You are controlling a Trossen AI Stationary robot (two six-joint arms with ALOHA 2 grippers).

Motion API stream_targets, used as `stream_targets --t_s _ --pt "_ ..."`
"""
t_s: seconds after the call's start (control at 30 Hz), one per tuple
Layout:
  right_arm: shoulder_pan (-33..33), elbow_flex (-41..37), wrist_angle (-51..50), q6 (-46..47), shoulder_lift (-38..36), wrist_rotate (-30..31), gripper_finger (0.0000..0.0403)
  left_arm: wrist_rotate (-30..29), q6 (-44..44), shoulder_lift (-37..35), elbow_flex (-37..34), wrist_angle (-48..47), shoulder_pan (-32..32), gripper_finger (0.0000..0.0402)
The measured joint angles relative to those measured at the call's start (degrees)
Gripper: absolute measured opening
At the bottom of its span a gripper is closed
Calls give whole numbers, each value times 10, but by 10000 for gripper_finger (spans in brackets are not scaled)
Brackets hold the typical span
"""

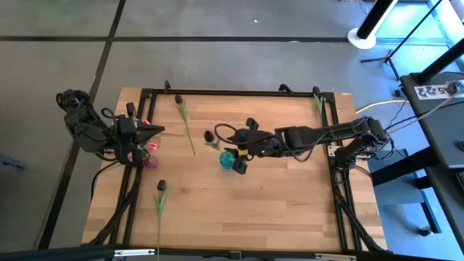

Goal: Sort flowers into vase by color
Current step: Put the top right black tulip into the blue vase

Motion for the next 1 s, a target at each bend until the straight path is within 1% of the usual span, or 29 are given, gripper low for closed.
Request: stream_targets --t_s 0.13,0.2,0.27,0.33,0.4,0.53,0.57,0.63,0.7,0.8,0.93,1.0 --pt "0 48 -95 13 -23 1 226 0 0 0 0 0 0 0" --pt "0 67 -146 35 -33 30 246 0 0 0 0 0 0 0" --pt "-3 73 -194 64 -41 85 256 0 0 0 0 0 0 0" --pt "-11 72 -240 96 -52 141 259 0 0 0 0 0 0 0" --pt "-28 72 -307 140 -60 179 258 0 0 0 0 0 0 0" --pt "-91 71 -469 257 -56 210 245 0 0 0 0 2 0 0" --pt "-111 67 -495 283 -54 218 242 0 0 0 0 2 0 0" --pt "-155 46 -536 323 -53 214 234 0 0 0 0 2 0 0" --pt "-201 16 -553 335 -53 191 228 0 0 0 0 2 0 0" --pt "-269 -42 -552 336 -53 153 219 1 -13 0 0 2 0 0" --pt "-354 -130 -534 336 -52 143 209 13 -29 0 0 2 0 0" --pt "-397 -174 -515 336 -52 128 204 19 -30 0 0 2 0 0"
